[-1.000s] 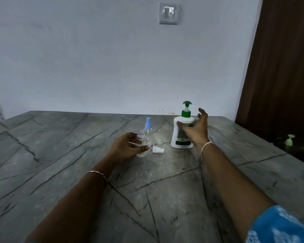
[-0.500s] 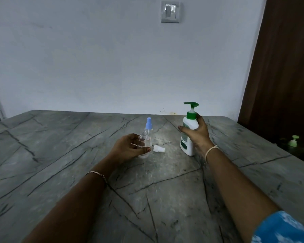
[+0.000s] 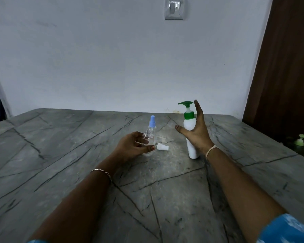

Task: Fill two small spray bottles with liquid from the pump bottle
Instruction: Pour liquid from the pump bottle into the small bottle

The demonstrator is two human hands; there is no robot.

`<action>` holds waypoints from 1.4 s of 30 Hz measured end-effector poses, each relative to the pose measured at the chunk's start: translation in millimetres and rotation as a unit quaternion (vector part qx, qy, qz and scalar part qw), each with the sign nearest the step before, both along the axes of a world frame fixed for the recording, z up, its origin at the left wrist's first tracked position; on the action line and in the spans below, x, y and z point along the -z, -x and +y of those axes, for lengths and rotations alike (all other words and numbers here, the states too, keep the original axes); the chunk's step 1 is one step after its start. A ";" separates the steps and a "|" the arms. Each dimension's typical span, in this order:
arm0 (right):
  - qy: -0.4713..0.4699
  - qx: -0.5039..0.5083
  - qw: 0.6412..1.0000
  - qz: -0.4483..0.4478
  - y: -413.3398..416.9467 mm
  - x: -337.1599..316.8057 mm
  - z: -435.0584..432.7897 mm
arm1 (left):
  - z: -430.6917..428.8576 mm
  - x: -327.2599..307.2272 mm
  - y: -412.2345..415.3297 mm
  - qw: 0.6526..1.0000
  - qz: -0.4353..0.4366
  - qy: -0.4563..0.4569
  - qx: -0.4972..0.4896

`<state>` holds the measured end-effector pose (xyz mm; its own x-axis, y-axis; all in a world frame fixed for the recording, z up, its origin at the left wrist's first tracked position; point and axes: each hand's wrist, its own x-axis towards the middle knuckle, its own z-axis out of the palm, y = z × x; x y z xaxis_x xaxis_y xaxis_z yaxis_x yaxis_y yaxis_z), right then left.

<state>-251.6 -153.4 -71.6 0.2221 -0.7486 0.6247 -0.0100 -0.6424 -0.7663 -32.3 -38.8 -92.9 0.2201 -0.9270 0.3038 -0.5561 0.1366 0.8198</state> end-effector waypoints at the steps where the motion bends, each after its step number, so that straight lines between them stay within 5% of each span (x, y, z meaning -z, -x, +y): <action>1: 0.012 0.003 1.000 0.022 -1.1 -1.4 3.4 | 0.3 0.0 0.2 1.000 -0.003 0.001 -0.001; 11: 0.085 -0.008 0.978 0.189 3.3 -25.3 39.9 | 1.2 -1.0 -0.3 1.000 -0.022 -0.014 0.016; 22: 0.192 -0.003 0.911 0.366 -9.5 -24.0 58.3 | 0.3 -3.2 1.6 0.999 -0.041 0.001 -0.006; 42: 0.162 -0.056 0.910 0.377 -24.9 -17.3 58.6 | 2.3 -4.1 5.0 0.999 -0.041 0.028 -0.006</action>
